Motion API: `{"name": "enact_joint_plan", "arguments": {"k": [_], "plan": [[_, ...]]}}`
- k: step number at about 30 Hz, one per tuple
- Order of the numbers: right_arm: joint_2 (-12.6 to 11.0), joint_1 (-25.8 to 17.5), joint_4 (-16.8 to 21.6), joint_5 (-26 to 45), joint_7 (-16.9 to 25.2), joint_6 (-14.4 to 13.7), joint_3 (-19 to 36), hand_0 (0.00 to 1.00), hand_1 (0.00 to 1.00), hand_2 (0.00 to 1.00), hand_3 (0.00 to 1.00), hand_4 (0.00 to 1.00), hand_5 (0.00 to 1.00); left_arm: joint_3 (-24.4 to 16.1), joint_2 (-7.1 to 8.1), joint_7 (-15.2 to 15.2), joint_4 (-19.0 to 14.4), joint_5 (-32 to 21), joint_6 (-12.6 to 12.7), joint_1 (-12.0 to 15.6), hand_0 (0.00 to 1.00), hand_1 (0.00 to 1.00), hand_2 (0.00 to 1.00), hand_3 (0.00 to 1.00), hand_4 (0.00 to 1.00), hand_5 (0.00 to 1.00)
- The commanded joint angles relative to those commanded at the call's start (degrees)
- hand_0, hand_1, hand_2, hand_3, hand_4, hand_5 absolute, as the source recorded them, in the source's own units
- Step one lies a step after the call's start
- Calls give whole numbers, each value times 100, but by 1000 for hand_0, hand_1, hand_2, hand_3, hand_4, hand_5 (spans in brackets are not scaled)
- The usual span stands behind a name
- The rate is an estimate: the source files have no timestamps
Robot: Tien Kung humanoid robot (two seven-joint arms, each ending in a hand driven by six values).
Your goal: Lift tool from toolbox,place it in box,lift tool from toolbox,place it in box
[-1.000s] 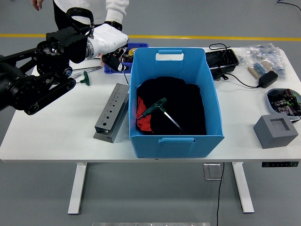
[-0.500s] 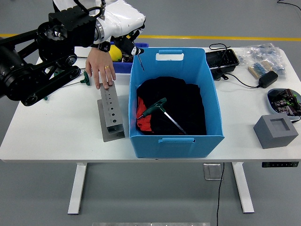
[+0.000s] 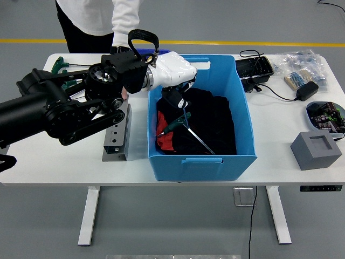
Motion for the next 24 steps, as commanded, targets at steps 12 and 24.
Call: {"name": "enact_joint_plan", "arguments": {"k": [12,24], "plan": [[-15,3,17,52,-2,-2,-136,674,641,718,575,779,719,-103,-215,-42,247,-222,-63,133,417,513,534,590,773,439],[-4,-19,13,104,-12,-8,-241,674,643,718,574,780,716,-722,-49,117,33,-397,-198,399,471,617,676,611,800,475]]}}
